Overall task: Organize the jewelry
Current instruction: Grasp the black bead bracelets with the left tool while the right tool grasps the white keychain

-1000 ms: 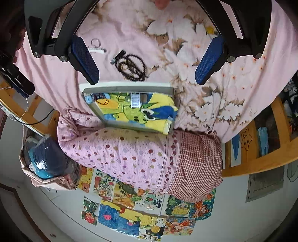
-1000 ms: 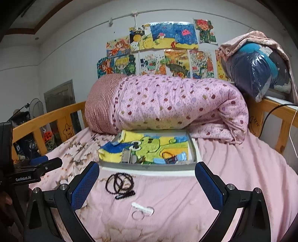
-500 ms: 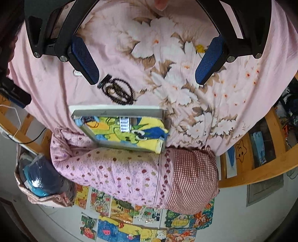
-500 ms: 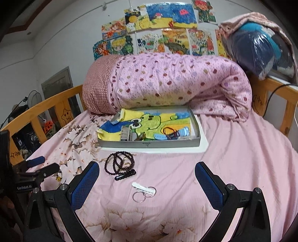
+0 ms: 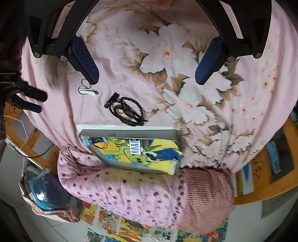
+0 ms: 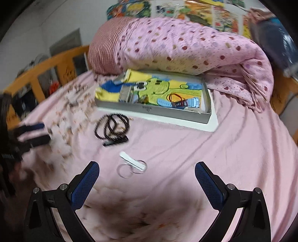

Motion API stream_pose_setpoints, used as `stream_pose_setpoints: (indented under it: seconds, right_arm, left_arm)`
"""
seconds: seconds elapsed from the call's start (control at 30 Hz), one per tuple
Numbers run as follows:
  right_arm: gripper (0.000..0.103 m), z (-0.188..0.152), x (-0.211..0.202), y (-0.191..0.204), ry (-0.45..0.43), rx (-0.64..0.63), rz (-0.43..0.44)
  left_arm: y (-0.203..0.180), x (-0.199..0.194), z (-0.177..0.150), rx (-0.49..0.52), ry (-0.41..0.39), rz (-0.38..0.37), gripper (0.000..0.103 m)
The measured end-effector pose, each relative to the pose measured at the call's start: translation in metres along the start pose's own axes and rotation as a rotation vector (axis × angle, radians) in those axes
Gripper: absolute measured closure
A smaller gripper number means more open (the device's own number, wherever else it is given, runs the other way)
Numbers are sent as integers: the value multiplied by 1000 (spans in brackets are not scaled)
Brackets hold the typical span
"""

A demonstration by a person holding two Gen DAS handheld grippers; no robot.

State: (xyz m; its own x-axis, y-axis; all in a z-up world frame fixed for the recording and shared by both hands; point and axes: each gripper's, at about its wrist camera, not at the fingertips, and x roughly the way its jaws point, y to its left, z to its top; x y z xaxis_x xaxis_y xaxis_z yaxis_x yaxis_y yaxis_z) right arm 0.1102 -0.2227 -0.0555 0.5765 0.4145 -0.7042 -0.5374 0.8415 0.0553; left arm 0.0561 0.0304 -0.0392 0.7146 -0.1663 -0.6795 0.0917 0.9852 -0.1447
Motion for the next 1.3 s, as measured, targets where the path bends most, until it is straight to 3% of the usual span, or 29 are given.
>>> stream_pose_setpoints:
  seconds: [0.27,0.53,0.67,1.0,1.3]
  right_arm:
    - [0,-6,31,-10,43,-33,52]
    - [1,-6,45,-4,24,-67,111]
    - [14,-4,57,1,21,-79,138]
    - [56,1,85,15,27,-139,177]
    - [79,-1,96,28,71,-222,183]
  left_arm:
    - [-9,27,7,33,46,-46,2]
    - [-9,59,21,16,69,-81,3]
    - [-6,73,31,2,72,-91,6]
    - [-3,111,56,-1,117,-117,49]
    - [-3,137,58,-5,194,-98,70]
